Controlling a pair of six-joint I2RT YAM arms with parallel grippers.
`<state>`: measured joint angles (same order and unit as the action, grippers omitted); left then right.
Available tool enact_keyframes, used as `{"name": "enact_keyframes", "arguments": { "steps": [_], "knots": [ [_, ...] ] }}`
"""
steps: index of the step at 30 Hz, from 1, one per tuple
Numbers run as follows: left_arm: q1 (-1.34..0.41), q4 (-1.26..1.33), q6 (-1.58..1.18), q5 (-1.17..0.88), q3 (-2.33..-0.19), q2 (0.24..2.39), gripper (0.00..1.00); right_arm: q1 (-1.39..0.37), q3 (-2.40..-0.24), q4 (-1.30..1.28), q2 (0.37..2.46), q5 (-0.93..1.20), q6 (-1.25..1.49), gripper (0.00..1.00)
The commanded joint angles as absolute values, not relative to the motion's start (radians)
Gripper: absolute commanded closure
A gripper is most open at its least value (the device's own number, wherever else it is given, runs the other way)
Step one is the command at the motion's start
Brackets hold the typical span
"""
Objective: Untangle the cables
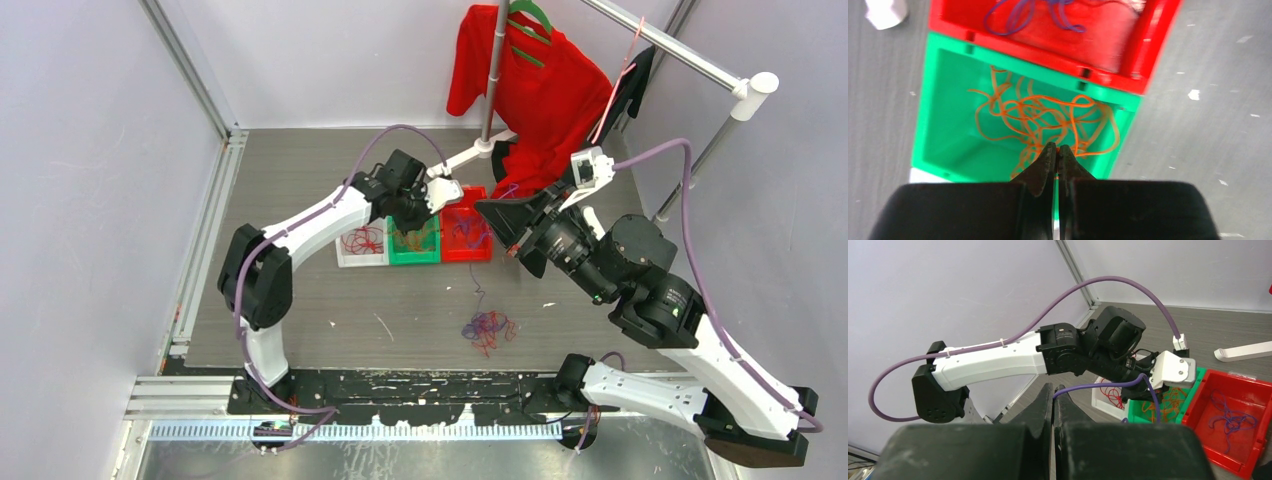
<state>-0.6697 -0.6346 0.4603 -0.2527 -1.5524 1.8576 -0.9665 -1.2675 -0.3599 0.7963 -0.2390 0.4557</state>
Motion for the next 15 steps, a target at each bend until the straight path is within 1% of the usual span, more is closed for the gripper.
{"name": "enact_keyframes", "arguments": {
  "steps": [1, 5, 11, 13, 15],
  "knots": [
    [-0.652, -0.461, 0.582, -0.1, -1.524, 1.923, 1.0, -0.968, -1.27, -0.302, 0.79, -0.242, 0.465, 0.99],
    [-0.652, -0.305, 0.615, -0.032, -1.496, 1.981, 1.0, -0.968, -1.273, -0.305, 0.788, -0.248, 0.465, 0.99],
    [-0.65, -0.295, 0.628, -0.027, -1.494, 2.018, 0.99, -0.968, -1.269, -0.308, 0.788, -0.255, 0.463, 0.99],
    [-0.65, -0.311, 0.611, -0.027, -1.49, 2.003, 0.87, -0.968, -1.27, -0.306, 0.79, -0.253, 0.462, 0.99],
    [-0.638, -0.354, 0.583, -0.063, -1.496, 1.968, 0.67, -0.966, -1.272, -0.306, 0.793, -0.249, 0.462, 0.99]
  ]
}}
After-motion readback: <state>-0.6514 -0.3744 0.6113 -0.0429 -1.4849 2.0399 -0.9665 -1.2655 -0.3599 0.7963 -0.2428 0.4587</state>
